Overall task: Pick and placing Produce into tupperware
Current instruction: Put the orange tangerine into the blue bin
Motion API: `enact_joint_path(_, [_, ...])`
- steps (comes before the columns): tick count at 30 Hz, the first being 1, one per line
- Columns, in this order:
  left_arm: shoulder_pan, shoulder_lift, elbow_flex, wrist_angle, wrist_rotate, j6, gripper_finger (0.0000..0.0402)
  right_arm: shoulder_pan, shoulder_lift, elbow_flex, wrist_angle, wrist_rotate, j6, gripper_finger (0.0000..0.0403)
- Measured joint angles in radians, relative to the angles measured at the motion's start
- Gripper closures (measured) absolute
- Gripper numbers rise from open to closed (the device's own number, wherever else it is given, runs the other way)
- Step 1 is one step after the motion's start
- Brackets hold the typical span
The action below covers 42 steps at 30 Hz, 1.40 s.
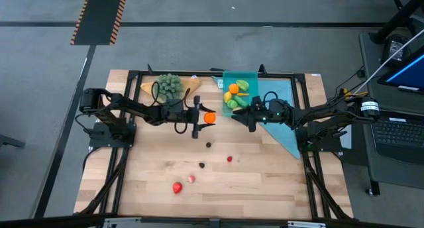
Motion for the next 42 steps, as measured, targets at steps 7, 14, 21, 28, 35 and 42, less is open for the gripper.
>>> enact_joint_path(7, [-0.01, 0.0, 0.072, -0.09, -0.003, 0.049, 0.0171, 0.001, 0.0, 0.0, 0.002, -0.006, 0.045, 0.0189])
enact_joint_path(14, [-0.013, 0.001, 0.131, -0.171, -0.003, 0.051, 0.0171, 0.012, 0.022, 0.04, 0.006, -0.006, 0.034, 0.0189])
enact_joint_path(21, [-0.013, 0.001, 0.145, -0.176, -0.023, 0.052, 0.0171, 0.029, 0.124, 0.136, 0.003, -0.009, -0.012, 0.0189])
enact_joint_path(28, [-0.013, 0.001, 0.145, -0.178, -0.027, 0.063, 0.0171, 0.03, 0.213, 0.229, 0.006, -0.035, -0.016, 0.0189])
enact_joint_path(35, [-0.013, 0.0, 0.14, -0.213, -0.055, 0.081, 0.0172, 0.03, 0.295, 0.294, -0.008, -0.055, -0.014, 0.0188])
enact_joint_path(42, [-0.014, 0.0, 0.14, -0.233, -0.071, 0.095, 0.0172, 0.031, 0.305, 0.301, -0.01, -0.058, -0.014, 0.0189])
